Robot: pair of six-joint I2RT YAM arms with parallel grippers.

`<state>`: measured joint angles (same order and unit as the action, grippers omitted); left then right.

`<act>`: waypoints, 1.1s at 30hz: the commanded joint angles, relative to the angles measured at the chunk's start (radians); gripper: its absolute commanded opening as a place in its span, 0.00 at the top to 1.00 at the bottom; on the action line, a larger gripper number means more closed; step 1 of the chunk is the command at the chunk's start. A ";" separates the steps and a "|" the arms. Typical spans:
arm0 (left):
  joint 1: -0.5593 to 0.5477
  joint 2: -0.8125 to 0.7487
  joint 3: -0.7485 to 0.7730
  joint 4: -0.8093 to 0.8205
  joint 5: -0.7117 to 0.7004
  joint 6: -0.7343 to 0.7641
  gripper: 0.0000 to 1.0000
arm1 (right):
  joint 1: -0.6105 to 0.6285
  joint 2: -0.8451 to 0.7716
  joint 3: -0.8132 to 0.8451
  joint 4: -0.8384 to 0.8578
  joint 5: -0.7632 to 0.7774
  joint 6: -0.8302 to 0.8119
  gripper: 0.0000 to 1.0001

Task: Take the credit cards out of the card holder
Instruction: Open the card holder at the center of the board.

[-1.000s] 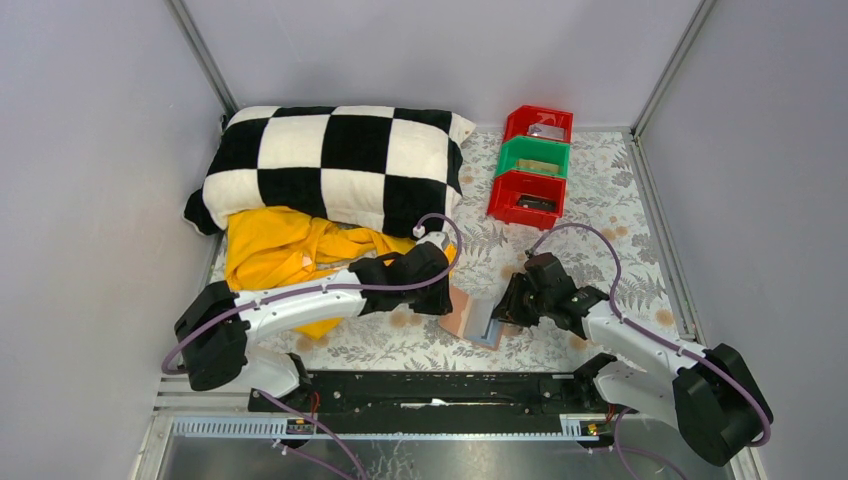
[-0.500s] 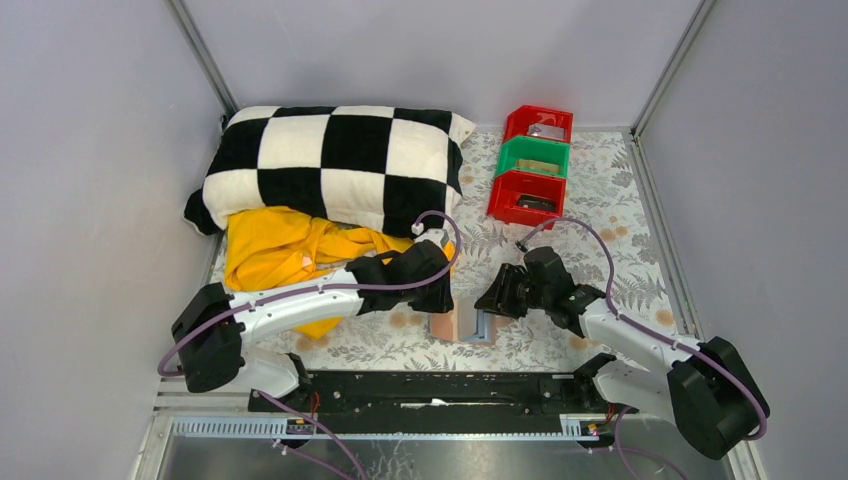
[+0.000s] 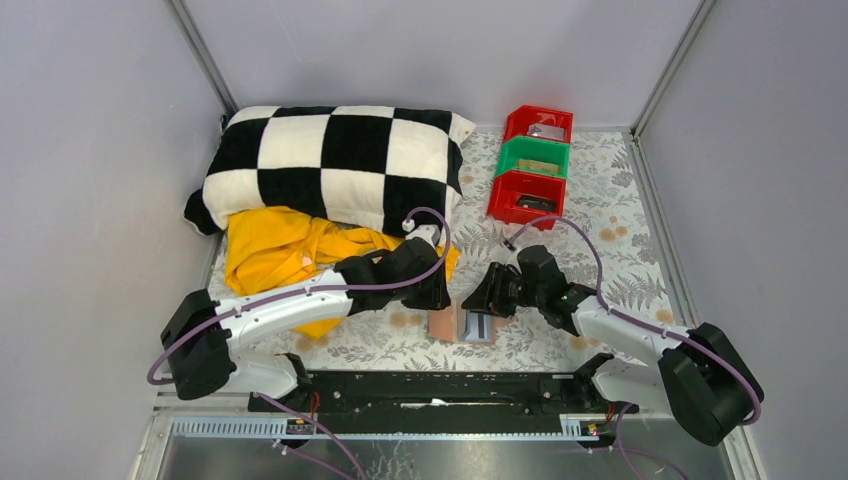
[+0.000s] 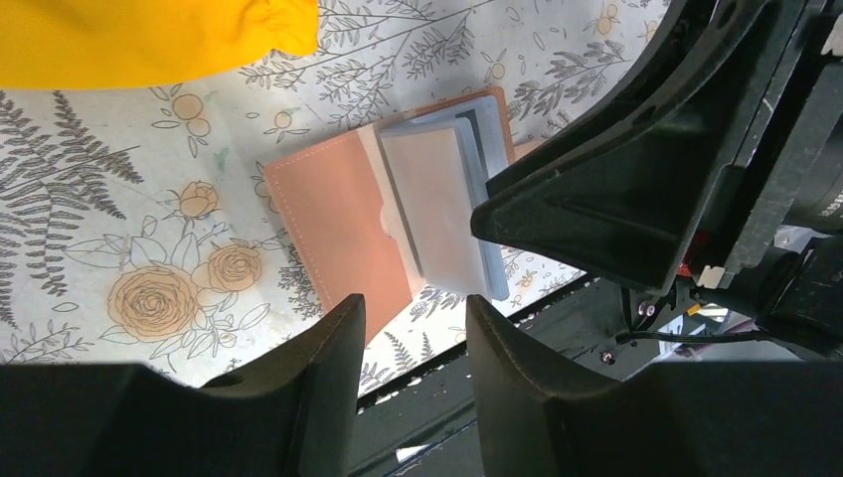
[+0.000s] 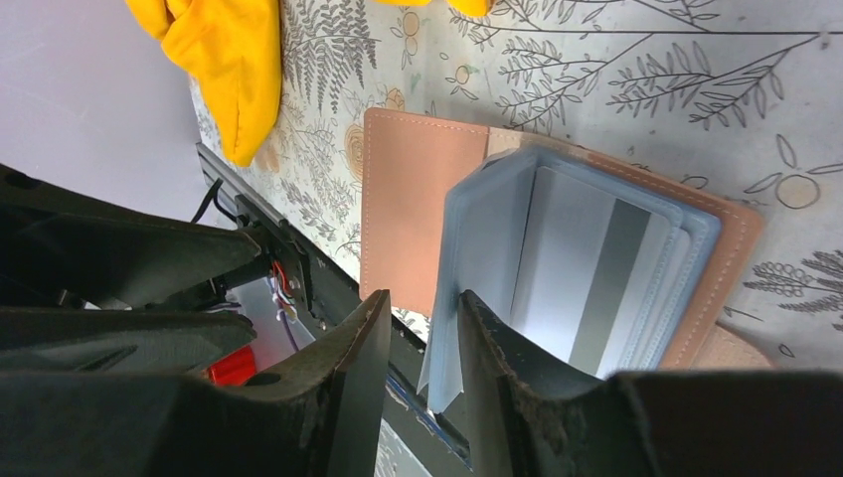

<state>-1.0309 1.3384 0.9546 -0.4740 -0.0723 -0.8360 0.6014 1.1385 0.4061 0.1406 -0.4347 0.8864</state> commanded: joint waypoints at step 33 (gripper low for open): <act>0.041 0.089 -0.090 0.183 0.144 -0.022 0.48 | 0.123 0.030 0.078 -0.200 0.256 -0.072 0.60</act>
<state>-0.9833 1.4006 0.8738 -0.3679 0.0265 -0.8402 0.7319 1.1709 0.4850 -0.0345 -0.2184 0.8200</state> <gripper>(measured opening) 0.532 0.403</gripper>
